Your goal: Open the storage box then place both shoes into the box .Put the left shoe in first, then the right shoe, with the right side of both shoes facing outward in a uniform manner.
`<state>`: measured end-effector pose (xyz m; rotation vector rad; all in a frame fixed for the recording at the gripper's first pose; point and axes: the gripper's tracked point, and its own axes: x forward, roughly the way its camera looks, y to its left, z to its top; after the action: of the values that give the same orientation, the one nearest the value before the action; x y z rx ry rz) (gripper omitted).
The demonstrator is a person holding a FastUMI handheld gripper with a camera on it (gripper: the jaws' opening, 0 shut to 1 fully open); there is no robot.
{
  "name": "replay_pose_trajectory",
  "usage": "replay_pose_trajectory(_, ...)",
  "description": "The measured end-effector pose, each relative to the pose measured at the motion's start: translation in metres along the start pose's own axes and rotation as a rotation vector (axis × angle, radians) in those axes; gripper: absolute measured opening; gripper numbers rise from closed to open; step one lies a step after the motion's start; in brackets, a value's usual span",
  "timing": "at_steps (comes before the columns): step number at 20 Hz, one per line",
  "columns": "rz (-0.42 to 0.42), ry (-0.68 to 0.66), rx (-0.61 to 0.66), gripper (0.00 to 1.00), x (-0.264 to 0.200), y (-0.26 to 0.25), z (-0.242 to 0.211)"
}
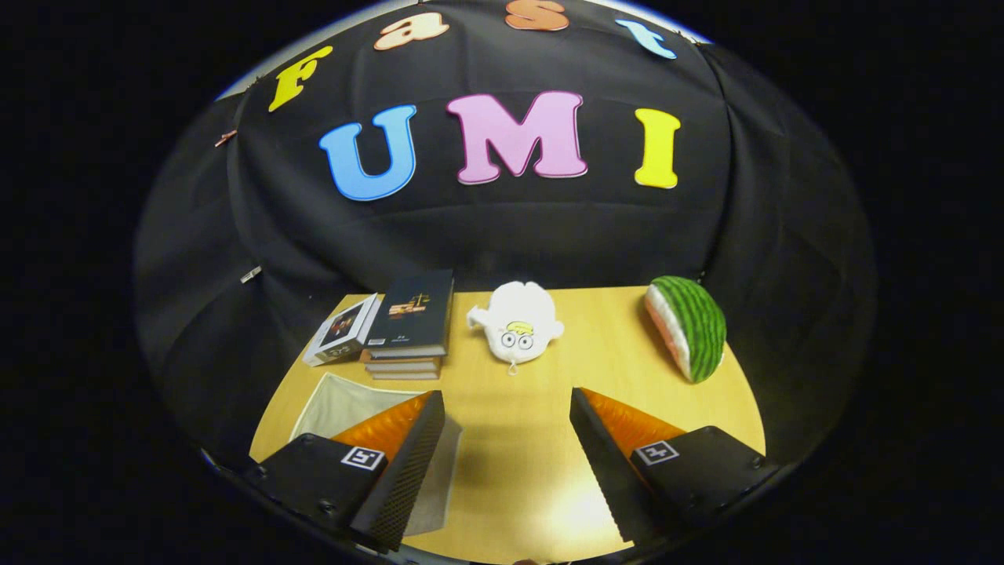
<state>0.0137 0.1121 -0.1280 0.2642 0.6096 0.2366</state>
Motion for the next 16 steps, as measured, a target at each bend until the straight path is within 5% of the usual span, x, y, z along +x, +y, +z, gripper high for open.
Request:
replay_pose_trajectory(7,-0.064,-0.181,-0.093,0.99,-0.044,-0.095,0.055)
replay_pose_trajectory(16,-0.068,-0.350,-0.051,0.99,-0.097,-0.157,0.099)
